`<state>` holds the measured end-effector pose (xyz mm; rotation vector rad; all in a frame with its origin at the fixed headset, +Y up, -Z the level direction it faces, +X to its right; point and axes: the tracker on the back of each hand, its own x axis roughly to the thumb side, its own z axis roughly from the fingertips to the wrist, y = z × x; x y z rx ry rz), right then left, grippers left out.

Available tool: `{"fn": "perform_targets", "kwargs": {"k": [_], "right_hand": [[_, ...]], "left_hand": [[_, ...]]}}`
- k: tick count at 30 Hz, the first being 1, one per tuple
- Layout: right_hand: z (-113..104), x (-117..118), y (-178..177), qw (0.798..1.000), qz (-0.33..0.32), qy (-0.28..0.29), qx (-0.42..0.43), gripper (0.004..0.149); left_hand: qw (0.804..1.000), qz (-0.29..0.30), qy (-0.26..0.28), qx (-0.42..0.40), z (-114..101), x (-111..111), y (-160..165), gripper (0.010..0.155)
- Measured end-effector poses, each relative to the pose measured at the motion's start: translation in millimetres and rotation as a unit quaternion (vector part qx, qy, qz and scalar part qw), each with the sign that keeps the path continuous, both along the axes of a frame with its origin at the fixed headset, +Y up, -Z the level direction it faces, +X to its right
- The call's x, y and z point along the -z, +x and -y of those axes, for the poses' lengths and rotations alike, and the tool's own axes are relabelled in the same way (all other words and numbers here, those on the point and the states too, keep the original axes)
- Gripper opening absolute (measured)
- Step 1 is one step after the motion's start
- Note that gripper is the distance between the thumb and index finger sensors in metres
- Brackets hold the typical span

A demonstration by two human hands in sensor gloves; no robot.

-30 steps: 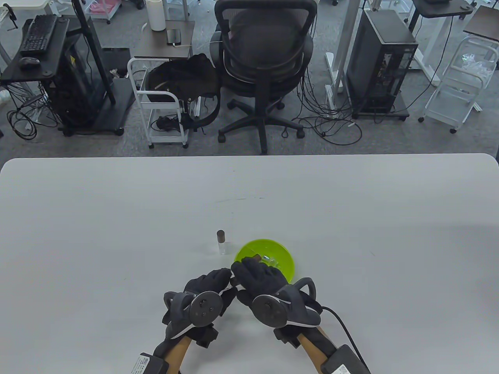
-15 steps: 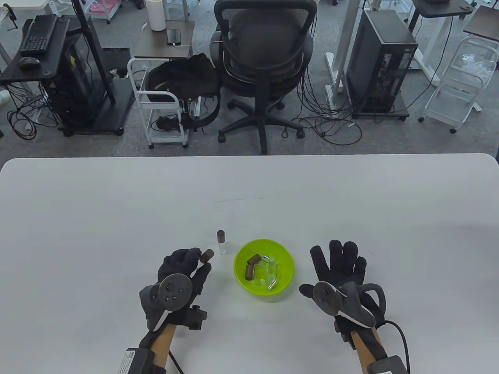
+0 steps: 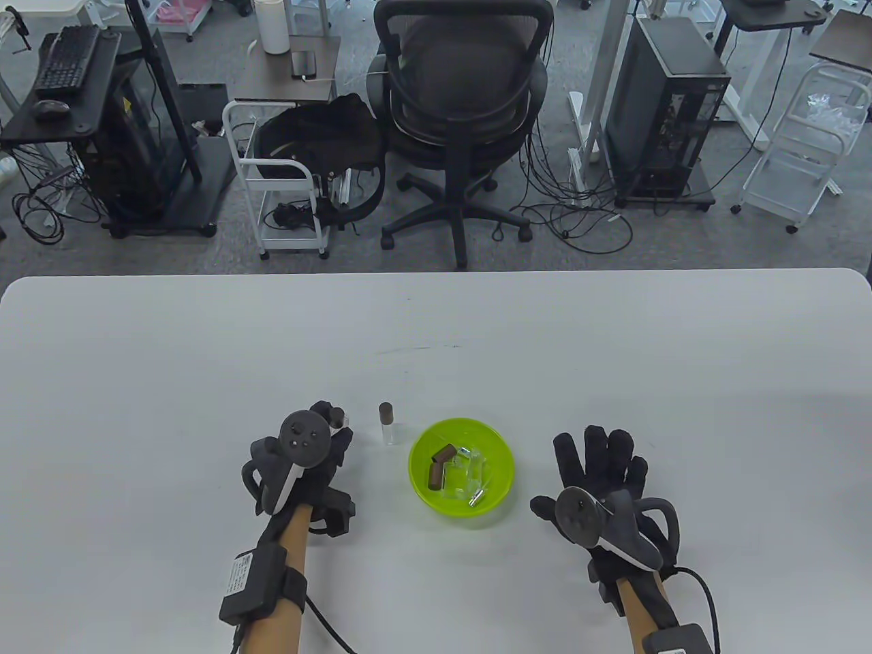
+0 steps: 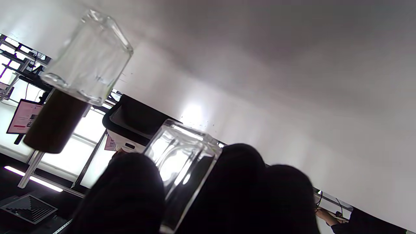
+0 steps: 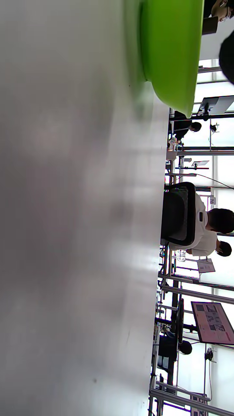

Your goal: Assemble perfume bottles from components

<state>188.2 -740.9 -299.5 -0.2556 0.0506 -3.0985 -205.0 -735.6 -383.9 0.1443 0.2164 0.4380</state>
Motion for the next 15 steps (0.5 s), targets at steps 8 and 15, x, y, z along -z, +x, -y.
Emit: {"fn": "perform_targets", "kwargs": {"k": [8,15], "right_hand": [[3.3,-0.9,3.4,1.0,0.002,-0.007,-0.005,0.092],[2.8,-1.0,3.4,1.0,0.002,-0.008,-0.005,0.092]], "left_hand": [[0.998,-0.034,-0.053,0.003,7.1,20.1,-0.9,0.054],[0.996,-0.048,-0.079,0.016,15.4,27.2,-2.4,0.054]]}}
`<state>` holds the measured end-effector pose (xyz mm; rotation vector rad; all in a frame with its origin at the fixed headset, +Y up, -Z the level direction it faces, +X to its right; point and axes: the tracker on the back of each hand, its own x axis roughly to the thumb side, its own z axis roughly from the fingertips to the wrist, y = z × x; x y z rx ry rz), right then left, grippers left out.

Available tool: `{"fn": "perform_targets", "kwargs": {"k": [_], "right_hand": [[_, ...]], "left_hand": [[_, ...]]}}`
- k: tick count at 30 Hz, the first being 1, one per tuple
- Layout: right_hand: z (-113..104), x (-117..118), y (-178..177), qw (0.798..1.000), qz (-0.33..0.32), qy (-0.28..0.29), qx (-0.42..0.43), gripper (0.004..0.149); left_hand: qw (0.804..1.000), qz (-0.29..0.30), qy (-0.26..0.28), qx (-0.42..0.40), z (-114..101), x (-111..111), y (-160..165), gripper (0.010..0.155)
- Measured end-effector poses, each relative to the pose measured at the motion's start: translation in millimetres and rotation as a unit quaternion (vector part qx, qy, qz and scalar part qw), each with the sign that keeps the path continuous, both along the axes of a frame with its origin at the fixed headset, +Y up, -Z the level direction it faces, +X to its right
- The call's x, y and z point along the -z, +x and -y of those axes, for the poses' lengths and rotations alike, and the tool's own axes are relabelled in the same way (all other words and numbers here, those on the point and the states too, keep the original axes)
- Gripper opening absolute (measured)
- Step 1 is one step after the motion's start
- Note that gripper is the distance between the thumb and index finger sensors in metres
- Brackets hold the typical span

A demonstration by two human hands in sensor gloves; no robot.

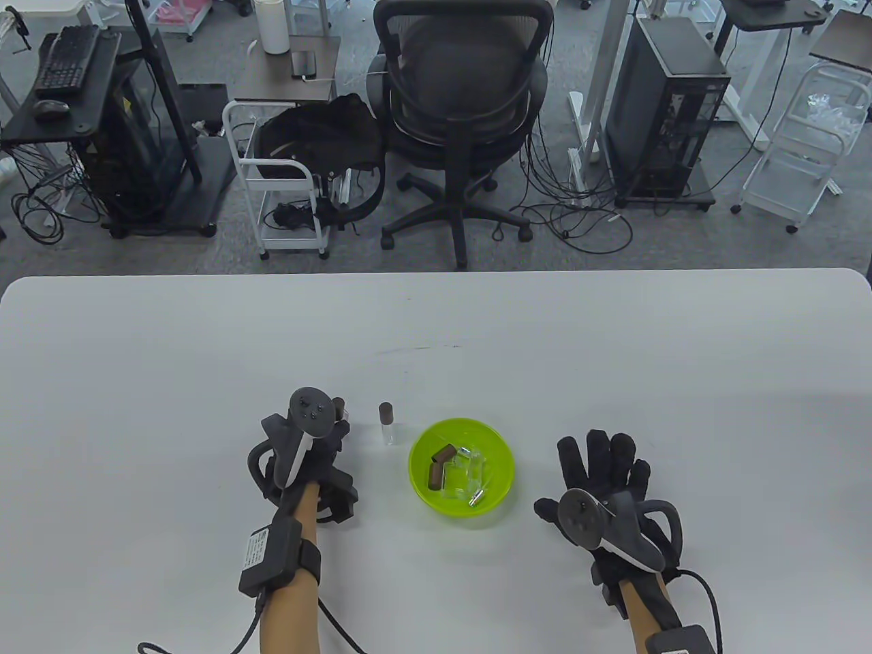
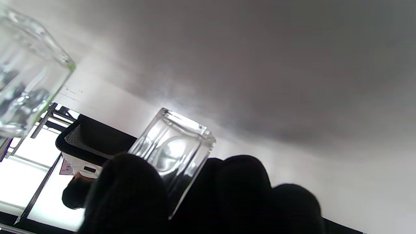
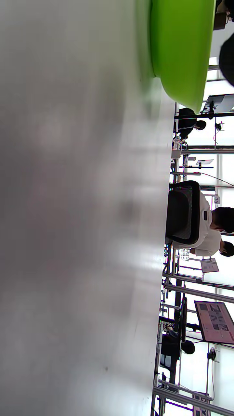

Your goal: Assemble perfume bottles from components

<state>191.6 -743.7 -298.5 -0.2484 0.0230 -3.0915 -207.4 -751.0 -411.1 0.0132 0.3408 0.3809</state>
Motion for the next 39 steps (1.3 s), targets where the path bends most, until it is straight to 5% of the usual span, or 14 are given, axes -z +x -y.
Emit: {"fn": "perform_targets", "kwargs": {"k": [14,26,31,39], "right_hand": [[0.1,-0.2,-0.5,1.0,-0.001,-0.003,-0.002,0.092],[0.3,0.5,-0.3,1.0,-0.001,-0.001,0.005,0.09],[1.0,0.6,-1.5,1.0,0.0,0.0,0.006,0.09],[3.7,1.0,-3.6,1.0,0.001,-0.007,-0.007,0.09]], "left_hand": [[0.997,0.014,-0.071,-0.026,-2.5,-6.5,-15.9,0.069],[0.99,0.129,0.004,0.059,-70.0,-67.0,14.9,0.087],[0.975,0.195,0.046,0.1,-61.8,-95.5,49.3,0.092],[0.96,0.251,-0.006,0.121,-16.1,-106.1,70.5,0.1]]}}
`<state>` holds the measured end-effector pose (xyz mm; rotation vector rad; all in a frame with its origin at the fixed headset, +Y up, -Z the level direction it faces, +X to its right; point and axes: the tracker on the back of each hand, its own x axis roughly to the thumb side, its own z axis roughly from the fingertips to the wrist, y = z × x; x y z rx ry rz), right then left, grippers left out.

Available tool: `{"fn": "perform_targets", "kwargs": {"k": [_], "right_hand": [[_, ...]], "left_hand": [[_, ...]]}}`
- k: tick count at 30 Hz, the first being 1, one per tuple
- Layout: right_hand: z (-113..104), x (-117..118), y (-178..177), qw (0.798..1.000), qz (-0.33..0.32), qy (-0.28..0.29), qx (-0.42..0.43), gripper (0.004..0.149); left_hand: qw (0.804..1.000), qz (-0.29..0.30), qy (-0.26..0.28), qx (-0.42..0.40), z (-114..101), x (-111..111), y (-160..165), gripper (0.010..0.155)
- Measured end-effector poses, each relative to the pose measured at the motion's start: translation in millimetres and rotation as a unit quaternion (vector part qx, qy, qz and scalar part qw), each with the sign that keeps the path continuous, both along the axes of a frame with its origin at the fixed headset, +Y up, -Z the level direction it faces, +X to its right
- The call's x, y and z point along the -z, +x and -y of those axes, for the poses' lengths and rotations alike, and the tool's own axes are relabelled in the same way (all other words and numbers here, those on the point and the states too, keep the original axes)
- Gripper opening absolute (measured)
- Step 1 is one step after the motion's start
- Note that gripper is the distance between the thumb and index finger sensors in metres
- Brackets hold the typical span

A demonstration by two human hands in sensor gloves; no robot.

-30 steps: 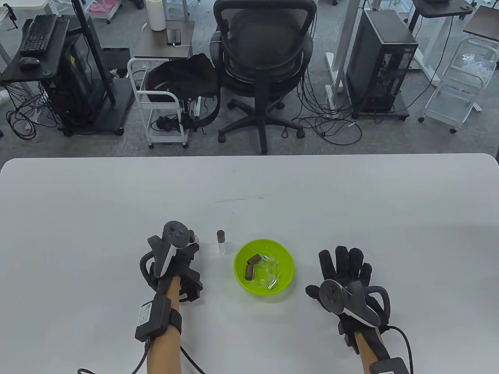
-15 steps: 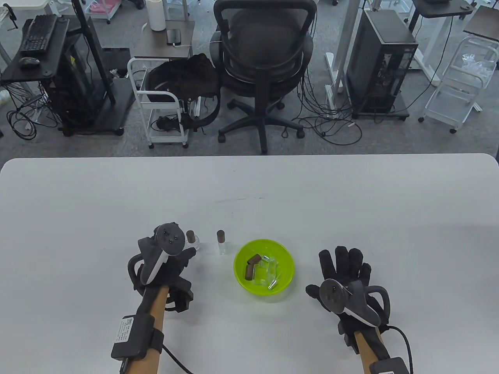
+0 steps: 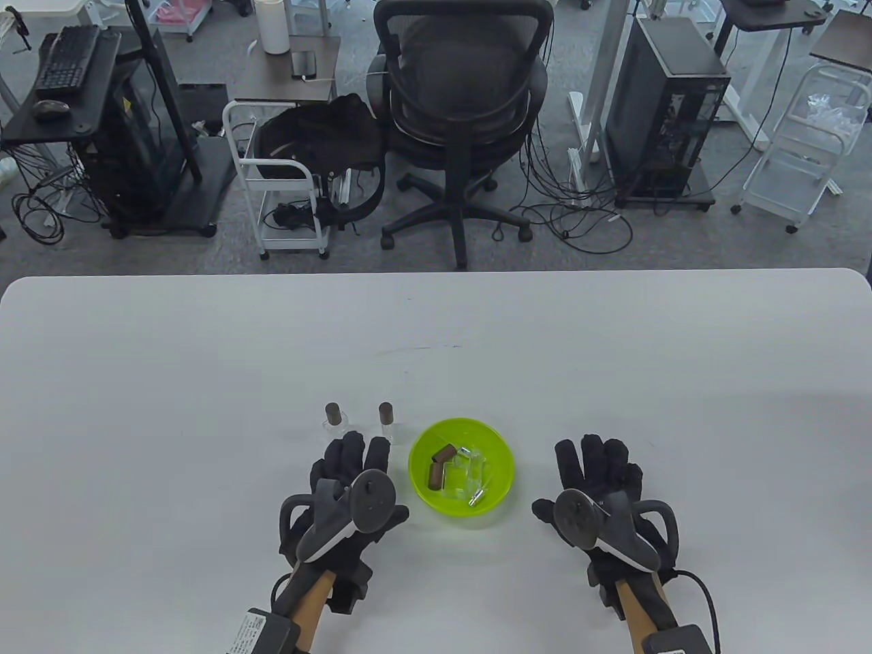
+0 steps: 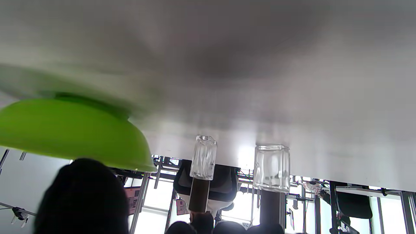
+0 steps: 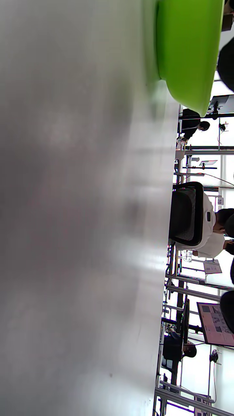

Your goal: Assemble perfume bottles from components

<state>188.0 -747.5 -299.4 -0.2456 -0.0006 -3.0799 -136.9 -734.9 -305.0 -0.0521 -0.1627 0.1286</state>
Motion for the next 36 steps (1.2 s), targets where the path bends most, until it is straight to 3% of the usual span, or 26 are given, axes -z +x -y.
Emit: {"fn": "perform_targets", "kwargs": {"k": [4,9,16,24,29,36], "right_hand": [[-0.6,1.7,-2.8,1.0,0.006,-0.002,-0.003,0.09],[-20.1,7.1,-23.1,0.999,0.024,0.018,0.013,0.09],[-52.8,21.2,-88.5,1.0,0.012,0.02,-0.001,0.083],[-34.4,49.2,-146.0,0.992,0.058,-0.021,-0.107,0.067],[-24.1,59.2,-152.0,0.987,0.097,-0.068,-0.109,0.059],[-22.2,59.9,-156.6,0.986,0.105,-0.082,-0.105,0.057]], "left_hand": [[1.0,-0.006,-0.004,0.001,1.2,-3.8,-6.0,0.102],[1.0,-0.006,-0.002,-0.007,-1.6,-6.8,-8.1,0.102],[1.0,-0.003,-0.004,-0.002,-1.7,-8.0,-7.7,0.102],[1.0,-0.005,-0.001,-0.009,-3.0,-10.7,-11.3,0.102],[1.0,-0.008,-0.006,-0.008,-2.3,-10.3,-12.0,0.103],[1.0,-0.009,-0.004,-0.014,-3.7,-10.5,-13.1,0.103]]}}
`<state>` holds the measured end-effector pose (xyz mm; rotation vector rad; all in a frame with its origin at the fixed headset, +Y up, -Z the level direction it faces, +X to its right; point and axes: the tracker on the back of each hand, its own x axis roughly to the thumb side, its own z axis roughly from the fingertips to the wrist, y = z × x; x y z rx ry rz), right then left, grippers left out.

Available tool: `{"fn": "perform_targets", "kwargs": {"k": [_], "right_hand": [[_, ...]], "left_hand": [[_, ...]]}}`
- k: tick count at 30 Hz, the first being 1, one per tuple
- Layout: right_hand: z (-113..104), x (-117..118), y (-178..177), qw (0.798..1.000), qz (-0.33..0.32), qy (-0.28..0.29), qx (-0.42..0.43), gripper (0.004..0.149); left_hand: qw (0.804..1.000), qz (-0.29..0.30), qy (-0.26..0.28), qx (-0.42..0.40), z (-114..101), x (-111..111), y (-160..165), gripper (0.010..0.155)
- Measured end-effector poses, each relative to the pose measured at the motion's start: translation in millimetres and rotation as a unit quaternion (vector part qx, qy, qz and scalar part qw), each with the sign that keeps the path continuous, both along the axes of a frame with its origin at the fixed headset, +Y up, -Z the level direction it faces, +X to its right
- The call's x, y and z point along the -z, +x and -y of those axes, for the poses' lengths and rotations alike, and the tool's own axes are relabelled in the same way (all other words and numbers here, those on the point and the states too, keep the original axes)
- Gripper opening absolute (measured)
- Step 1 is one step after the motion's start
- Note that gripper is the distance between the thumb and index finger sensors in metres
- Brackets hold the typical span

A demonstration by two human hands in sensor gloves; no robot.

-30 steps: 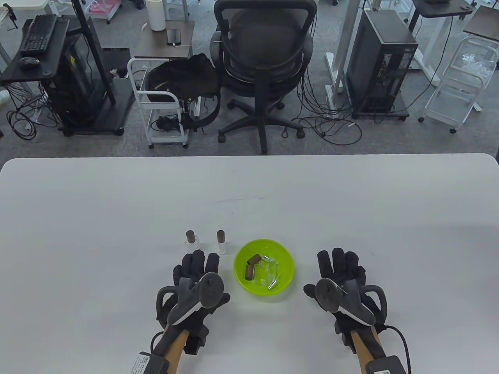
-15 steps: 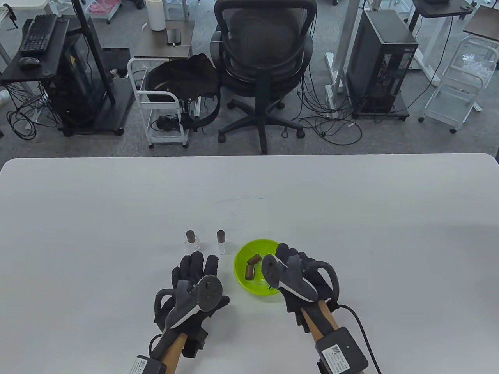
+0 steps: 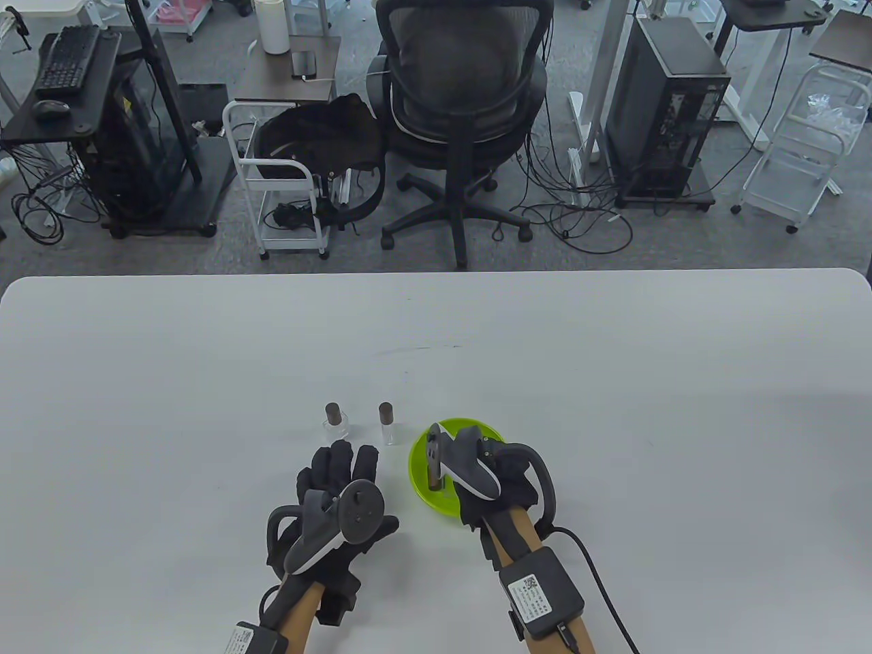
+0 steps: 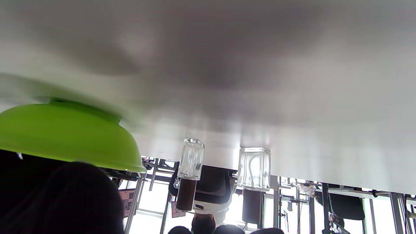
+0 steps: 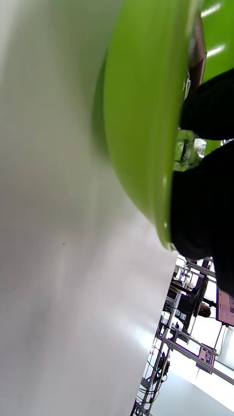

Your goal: Assemble perfume bottles from components

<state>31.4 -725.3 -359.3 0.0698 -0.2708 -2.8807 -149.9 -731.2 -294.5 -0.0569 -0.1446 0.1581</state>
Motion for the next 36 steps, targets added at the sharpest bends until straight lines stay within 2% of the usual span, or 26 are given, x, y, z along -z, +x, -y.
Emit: {"fn": "perform_targets", "kwargs": {"k": [7,14,19,23,30,36], "right_hand": [[0.5,-2.3,-1.8,1.0,0.017,-0.019,0.013,0.054],[-0.9,-5.8,-3.0,1.0,-0.004,-0.009,0.03,0.05],[-17.6,-17.5,5.1,0.996,-0.037,0.056,0.066,0.051],[-32.7,-30.3,20.1,0.979,-0.063,0.125,0.149,0.051],[-48.1,-56.5,66.8,0.939,-0.109,0.184,0.27,0.055],[-39.4,-75.2,121.9,0.901,-0.132,0.221,0.348,0.056]], "left_hand": [[1.0,-0.004,-0.006,0.001,0.3,0.2,-1.1,0.102],[1.0,-0.01,-0.005,0.002,-0.6,0.2,-1.7,0.1],[1.0,-0.011,-0.007,-0.004,-0.2,1.4,-2.8,0.1],[1.0,-0.011,-0.007,-0.002,-0.1,1.5,-2.8,0.1],[1.0,-0.009,-0.009,0.004,0.6,2.1,-0.9,0.1],[1.0,-0.009,-0.012,0.011,1.4,2.0,1.4,0.1]]}}
